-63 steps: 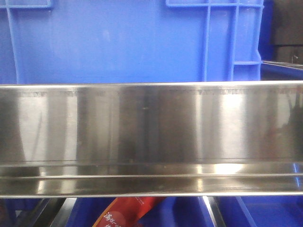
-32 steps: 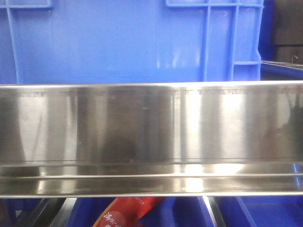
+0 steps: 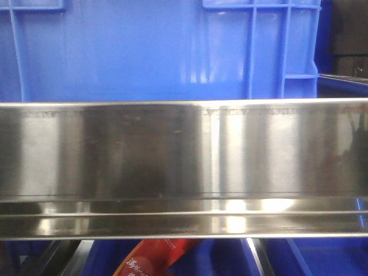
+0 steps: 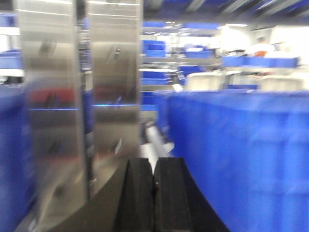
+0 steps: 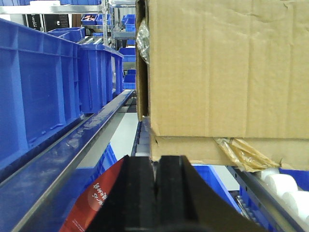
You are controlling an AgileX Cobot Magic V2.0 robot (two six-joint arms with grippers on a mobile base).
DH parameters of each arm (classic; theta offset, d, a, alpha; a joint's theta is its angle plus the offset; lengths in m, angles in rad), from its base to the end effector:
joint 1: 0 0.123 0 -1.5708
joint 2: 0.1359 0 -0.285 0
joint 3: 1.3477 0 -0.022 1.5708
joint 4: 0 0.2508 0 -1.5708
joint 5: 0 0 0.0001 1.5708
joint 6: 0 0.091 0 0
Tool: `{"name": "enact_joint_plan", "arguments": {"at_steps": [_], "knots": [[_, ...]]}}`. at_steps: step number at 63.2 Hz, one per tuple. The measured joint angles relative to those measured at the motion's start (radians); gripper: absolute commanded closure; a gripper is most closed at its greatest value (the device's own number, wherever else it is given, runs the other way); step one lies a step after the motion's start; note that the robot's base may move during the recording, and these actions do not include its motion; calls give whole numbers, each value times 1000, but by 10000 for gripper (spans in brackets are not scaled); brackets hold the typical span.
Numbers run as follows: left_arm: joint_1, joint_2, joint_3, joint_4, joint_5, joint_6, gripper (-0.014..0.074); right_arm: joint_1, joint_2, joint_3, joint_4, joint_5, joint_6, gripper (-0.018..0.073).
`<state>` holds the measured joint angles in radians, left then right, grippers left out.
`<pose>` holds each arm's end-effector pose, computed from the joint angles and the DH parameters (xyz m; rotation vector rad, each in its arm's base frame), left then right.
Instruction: Grab block from conveyor and place in blue bin
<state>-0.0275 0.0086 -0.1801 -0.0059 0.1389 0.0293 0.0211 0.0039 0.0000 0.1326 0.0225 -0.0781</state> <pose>0.0451 -0.0013 0.2602 0.0376 1.4505 -0.0039 0.0567 0.0015 0.2110 0.0228 1.5100 0.0629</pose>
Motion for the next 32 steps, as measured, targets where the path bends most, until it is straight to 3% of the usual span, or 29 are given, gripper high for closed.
{"name": "enact_joint_plan", "arguments": {"at_steps": [13, 32], "knots": [[47, -2, 172, 24, -117, -7, 708, 0, 0, 1, -1, 0, 0, 721], [49, -4, 182, 26, -115, -7, 708, -1, 0, 1, -1, 0, 0, 721]]}}
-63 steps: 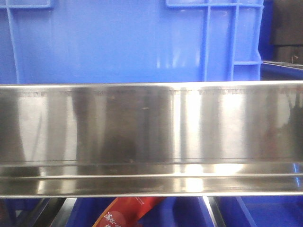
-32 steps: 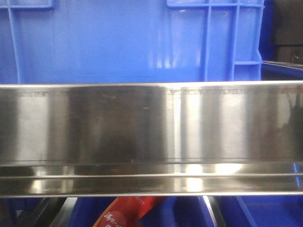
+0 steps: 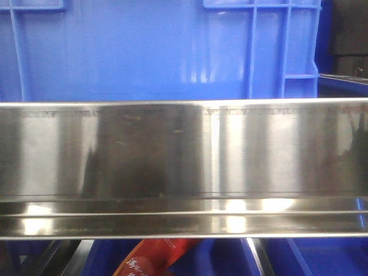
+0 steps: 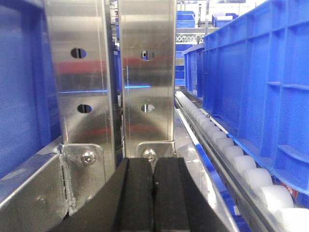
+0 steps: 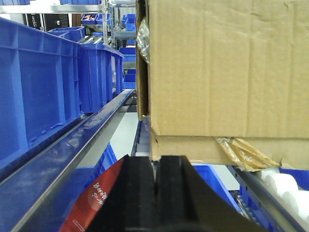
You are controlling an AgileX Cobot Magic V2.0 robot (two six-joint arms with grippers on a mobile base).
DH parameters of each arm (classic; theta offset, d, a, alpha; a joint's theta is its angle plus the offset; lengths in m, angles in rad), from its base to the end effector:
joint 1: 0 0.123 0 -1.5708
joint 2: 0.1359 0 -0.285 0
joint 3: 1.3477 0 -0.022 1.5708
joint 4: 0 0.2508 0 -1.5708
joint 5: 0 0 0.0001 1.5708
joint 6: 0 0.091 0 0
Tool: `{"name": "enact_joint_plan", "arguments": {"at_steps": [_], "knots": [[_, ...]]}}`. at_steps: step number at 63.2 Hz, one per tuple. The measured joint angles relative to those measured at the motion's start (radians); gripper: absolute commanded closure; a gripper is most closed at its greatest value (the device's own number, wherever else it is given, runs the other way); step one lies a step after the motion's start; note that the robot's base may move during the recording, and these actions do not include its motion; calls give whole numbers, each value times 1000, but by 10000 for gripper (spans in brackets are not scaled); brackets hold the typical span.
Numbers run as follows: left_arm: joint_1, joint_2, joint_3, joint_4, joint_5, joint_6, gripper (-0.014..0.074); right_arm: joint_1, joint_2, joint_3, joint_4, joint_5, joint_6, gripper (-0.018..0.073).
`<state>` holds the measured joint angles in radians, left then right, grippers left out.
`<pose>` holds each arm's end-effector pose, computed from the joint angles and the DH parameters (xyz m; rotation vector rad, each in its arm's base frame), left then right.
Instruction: Grab block from conveyor and place in blue bin
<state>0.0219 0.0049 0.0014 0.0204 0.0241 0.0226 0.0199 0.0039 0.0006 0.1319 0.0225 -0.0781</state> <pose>0.0569 0.0013 0.2103 0.0156 1.5141 0.0524 0.0567 0.0014 0.2107 0.0232 1.5105 0.0613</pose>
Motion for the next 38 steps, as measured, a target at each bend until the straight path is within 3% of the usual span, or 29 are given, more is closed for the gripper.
{"name": "enact_joint_plan", "arguments": {"at_steps": [38], "knots": [[0, 0, 0, 1, 0, 0, 708, 0, 0, 0, 0, 0, 0, 721]]}}
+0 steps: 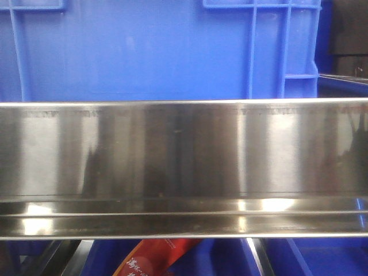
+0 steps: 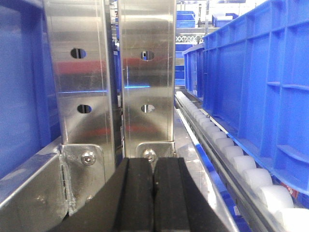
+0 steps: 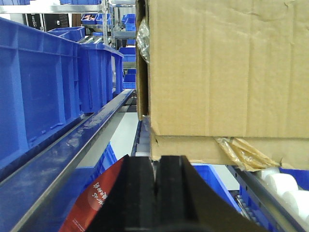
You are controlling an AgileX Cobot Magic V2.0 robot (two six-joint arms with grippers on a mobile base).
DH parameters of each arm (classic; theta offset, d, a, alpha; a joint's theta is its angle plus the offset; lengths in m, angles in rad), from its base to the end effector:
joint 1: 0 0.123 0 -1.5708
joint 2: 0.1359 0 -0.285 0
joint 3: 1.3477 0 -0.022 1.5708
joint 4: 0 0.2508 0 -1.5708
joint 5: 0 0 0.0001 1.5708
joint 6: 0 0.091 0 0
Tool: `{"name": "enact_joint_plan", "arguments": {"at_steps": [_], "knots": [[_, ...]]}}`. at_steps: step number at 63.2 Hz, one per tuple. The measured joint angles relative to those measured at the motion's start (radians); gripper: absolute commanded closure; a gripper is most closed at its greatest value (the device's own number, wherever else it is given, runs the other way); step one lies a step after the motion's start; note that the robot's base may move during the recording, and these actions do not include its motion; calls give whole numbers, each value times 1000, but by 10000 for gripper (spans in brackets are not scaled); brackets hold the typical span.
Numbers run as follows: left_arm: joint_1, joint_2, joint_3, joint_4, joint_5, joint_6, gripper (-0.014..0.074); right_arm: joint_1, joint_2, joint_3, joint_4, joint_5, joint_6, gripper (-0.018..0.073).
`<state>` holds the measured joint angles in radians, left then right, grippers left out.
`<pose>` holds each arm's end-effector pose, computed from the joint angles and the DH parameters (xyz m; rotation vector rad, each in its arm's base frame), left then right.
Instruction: Grab block from conveyor and place in blue bin
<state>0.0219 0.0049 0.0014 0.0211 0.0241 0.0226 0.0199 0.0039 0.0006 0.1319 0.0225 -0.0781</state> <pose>0.0569 0.0013 0.2103 0.0161 1.5141 0.0529 0.0567 0.0014 0.2107 0.0232 1.5105 0.0613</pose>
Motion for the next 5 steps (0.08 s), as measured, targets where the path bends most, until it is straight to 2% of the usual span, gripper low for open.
{"name": "enact_joint_plan", "arguments": {"at_steps": [5], "knots": [[0, 0, 0, 0, 0, 0, 708, 0, 0, 0, 0, 0, 0, 721]]}}
